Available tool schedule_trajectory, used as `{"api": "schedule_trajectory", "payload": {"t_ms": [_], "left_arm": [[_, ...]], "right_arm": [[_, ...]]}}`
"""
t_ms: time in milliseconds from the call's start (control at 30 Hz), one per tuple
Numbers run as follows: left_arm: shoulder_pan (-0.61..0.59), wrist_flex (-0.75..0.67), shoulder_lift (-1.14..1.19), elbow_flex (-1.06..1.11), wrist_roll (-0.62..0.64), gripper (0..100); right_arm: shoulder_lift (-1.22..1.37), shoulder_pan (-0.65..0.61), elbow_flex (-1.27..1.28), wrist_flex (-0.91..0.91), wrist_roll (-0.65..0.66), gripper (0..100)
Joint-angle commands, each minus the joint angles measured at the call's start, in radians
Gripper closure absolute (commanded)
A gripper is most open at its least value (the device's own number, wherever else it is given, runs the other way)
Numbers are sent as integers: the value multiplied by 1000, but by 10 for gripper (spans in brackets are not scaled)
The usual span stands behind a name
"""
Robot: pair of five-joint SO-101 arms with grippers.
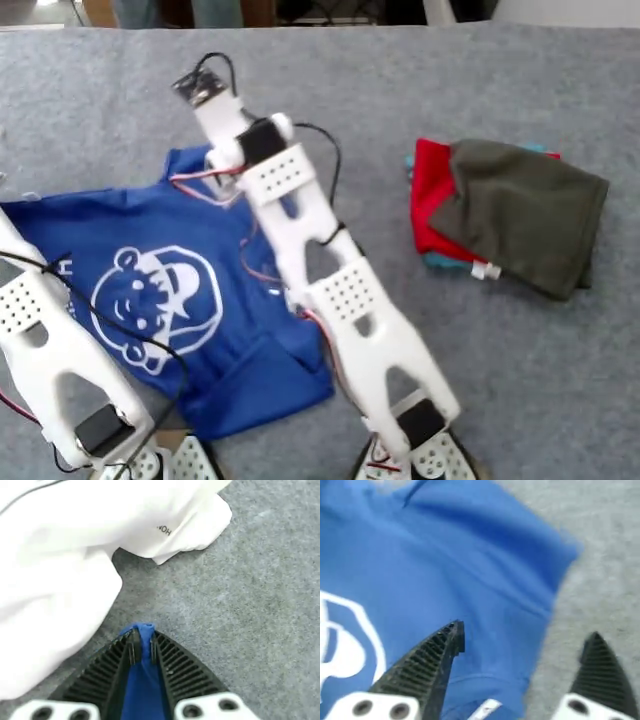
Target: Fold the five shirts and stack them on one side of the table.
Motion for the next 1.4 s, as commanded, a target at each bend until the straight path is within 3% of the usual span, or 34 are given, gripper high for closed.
{"api": "schedule_trajectory", "payload": {"t_ms": [0,100,200,433,567,800,1033,1200,1367], "left_arm": [[-18,-11,-71,-53,2,971],[-18,-11,-71,-53,2,971],[-16,-11,-69,-48,0,971],[-8,-15,-69,-48,-28,971],[-8,-17,-69,-48,-26,971],[-15,-32,-69,-48,-26,971],[-15,-32,-69,-48,-28,971],[-15,-32,-69,-48,-28,971],[-15,-28,-68,-47,-28,971]], "right_arm": [[-1,-91,-31,11,-11,815],[74,-144,-15,6,-12,992],[151,-158,-22,18,-12,942],[170,-160,59,21,-61,984],[70,-190,289,21,-63,984],[-262,-315,906,9,-60,984],[-602,-307,1253,-74,-52,984],[-742,-230,1248,-121,-61,968],[-812,-124,1043,-121,-57,821]]}}
